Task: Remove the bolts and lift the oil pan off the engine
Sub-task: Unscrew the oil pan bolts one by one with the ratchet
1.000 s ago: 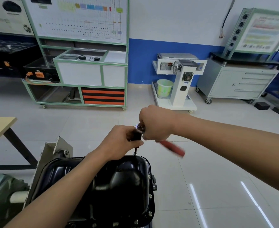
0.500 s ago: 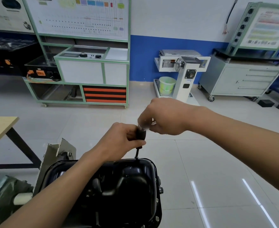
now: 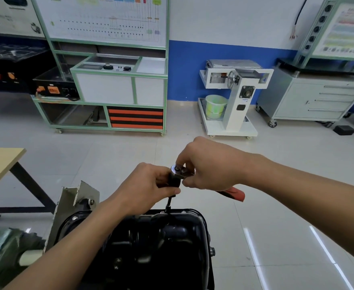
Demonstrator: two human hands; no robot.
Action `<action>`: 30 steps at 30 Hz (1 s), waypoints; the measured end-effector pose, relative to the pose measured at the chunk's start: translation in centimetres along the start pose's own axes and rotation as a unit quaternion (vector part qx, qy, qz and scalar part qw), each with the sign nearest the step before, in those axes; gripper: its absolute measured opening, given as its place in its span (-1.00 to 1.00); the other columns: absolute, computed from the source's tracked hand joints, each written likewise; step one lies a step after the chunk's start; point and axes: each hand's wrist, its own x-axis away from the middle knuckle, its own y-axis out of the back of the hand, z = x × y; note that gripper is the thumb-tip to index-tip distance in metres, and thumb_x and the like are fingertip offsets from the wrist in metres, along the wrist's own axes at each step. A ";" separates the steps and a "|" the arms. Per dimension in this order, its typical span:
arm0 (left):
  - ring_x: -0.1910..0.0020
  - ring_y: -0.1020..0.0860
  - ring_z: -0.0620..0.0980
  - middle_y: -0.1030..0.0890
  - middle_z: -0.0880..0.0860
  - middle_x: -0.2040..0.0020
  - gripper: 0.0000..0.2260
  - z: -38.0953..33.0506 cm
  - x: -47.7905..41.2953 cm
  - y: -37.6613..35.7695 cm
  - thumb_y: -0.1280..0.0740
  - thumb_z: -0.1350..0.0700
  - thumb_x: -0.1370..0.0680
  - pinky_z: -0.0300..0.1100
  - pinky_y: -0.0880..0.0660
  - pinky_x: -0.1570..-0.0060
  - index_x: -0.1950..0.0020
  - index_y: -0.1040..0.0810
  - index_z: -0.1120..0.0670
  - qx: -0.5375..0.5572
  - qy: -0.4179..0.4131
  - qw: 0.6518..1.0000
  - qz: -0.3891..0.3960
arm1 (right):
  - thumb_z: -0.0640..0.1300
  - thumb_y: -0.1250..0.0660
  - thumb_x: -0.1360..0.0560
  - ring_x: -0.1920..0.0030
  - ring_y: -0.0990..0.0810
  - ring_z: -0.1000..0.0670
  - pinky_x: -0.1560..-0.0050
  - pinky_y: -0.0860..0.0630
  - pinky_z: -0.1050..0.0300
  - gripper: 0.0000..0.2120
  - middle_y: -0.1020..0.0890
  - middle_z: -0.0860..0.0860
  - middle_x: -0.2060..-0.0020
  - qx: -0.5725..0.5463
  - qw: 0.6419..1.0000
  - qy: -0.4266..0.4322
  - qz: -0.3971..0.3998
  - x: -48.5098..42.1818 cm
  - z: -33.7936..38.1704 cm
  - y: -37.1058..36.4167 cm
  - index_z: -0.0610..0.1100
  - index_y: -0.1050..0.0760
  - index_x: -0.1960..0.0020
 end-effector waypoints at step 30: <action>0.14 -0.72 -0.16 -0.74 -0.15 0.15 -0.89 1.1 0.9 -0.3 -0.55 0.16 -0.49 -0.02 -0.64 -0.07 0.02 -0.72 0.00 -0.021 -0.008 0.997 -0.079 | -0.19 -0.40 -0.45 0.39 -0.59 -0.16 0.40 -0.39 0.09 -0.77 -0.47 -0.10 0.42 -0.086 0.991 -0.106 0.000 -1.6 2.3 -1.7 -0.21 -0.38 0.29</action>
